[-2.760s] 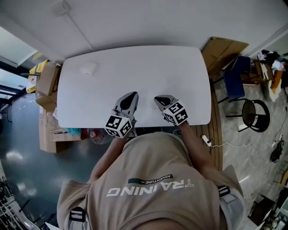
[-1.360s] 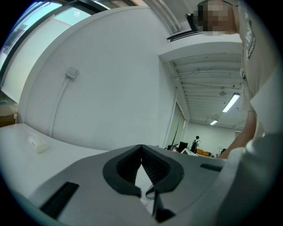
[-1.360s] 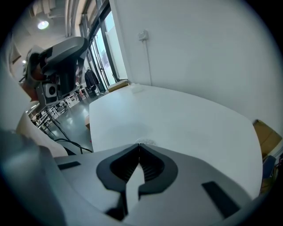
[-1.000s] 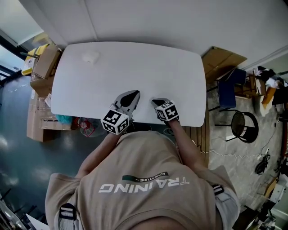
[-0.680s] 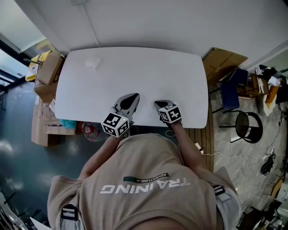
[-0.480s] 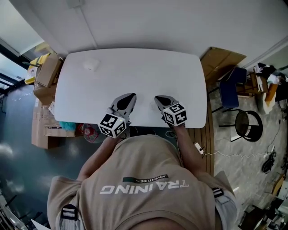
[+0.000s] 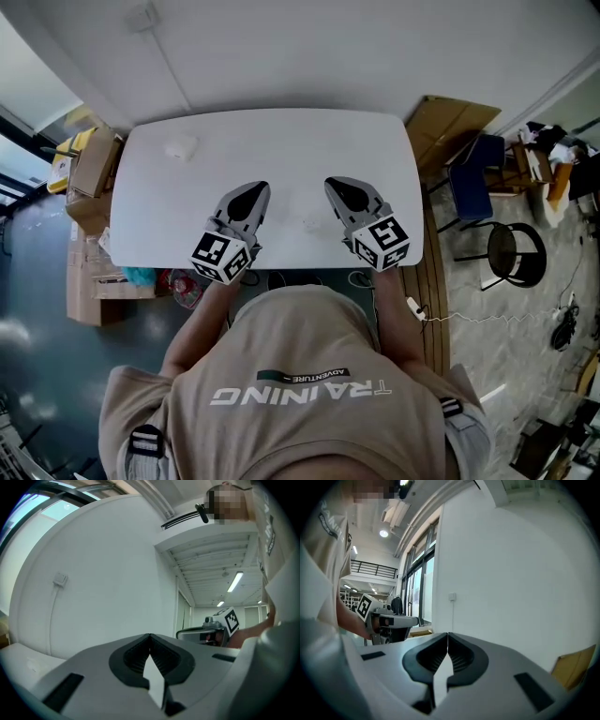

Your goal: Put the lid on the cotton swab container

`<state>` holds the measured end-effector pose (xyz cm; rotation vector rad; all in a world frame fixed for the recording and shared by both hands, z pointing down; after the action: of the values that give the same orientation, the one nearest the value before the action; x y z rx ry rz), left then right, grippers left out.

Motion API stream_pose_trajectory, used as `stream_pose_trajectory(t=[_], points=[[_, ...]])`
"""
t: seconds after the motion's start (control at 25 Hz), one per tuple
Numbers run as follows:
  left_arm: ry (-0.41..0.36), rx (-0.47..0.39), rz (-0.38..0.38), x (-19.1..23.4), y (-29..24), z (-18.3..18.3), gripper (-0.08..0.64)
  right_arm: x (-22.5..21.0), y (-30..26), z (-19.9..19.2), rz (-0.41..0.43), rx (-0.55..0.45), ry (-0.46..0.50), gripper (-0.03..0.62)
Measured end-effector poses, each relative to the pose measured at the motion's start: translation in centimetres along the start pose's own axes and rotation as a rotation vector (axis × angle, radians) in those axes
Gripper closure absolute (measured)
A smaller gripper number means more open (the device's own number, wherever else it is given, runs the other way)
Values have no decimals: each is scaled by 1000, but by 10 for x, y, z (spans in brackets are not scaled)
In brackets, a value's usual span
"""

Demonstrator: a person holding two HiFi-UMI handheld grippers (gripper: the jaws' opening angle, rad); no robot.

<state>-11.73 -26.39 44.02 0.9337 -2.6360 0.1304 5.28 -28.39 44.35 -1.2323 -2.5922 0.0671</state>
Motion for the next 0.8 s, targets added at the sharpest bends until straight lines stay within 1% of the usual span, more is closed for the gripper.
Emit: stream_pose_trajectory(t=[0.08,0.2,0.28,0.48,0.64,0.8], points=[[-13,3,-8,-1,-2,3,548,-3,5,9,-16,-25,16,574],[-14,11,-20,-3,-7,5,548,-6,12,19,-15,-79,-14,574],[-19,17,-27,-6,-10,4,548,-7,17,23,-23,-105,-15,574],[-25,29,-31,-11,-10,1,548,-6,22,16,-36,-115,-17,574],[2,33,-17,-10,-6,0,548,0,22,10,-13,-114,-29,574],[-1,43,-6,-8,0,-3,548,5,17,8,4,-101,-21,574]])
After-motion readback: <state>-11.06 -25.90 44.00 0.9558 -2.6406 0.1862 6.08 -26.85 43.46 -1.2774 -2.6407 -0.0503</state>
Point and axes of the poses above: the fingertips, and each gripper's own axes: y backward along the fingers, x to its left, z out of its top, the point moved 4 cm from there along y, backward along the fingers, and after that the axes turned 12 degrees about y, right-handed, at the moved point
